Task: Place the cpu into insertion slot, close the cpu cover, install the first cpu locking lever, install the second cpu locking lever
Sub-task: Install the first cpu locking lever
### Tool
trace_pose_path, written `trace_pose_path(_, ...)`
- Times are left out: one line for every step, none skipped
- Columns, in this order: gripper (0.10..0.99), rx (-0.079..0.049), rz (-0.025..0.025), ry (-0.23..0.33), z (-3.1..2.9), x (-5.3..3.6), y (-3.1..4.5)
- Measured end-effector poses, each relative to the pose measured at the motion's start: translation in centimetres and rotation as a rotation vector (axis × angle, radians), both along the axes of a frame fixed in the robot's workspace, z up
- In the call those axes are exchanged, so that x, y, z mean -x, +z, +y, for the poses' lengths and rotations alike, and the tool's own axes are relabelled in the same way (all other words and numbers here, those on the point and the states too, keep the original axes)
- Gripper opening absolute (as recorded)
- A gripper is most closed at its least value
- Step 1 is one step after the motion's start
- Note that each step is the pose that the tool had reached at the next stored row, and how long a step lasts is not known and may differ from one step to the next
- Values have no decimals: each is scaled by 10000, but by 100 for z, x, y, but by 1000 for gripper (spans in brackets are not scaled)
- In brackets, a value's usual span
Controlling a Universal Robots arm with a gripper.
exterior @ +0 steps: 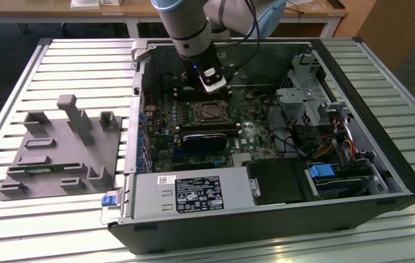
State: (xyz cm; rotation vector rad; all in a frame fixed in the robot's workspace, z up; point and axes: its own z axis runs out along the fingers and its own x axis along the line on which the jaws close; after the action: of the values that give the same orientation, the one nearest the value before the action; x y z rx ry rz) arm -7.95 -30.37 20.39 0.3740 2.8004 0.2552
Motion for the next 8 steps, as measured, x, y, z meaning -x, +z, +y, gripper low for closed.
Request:
trace_pose_path(106, 14, 1, -1, 0, 0, 21)
trace_pose_path(106, 29, 1, -1, 0, 0, 42)
trace_pose_path(106, 45, 1, -2, 0, 0, 59)
trace_pose_path(106, 63, 1, -2, 0, 0, 77)
trace_pose_path(106, 83, 0, -3, 0, 0, 92)
trace_pose_path(106, 107, 0, -4, 0, 0, 103)
trace_pose_path(106, 121, -1, -4, 1, 0, 105)
trace_pose_path(106, 126, -1, -3, 1, 0, 105)
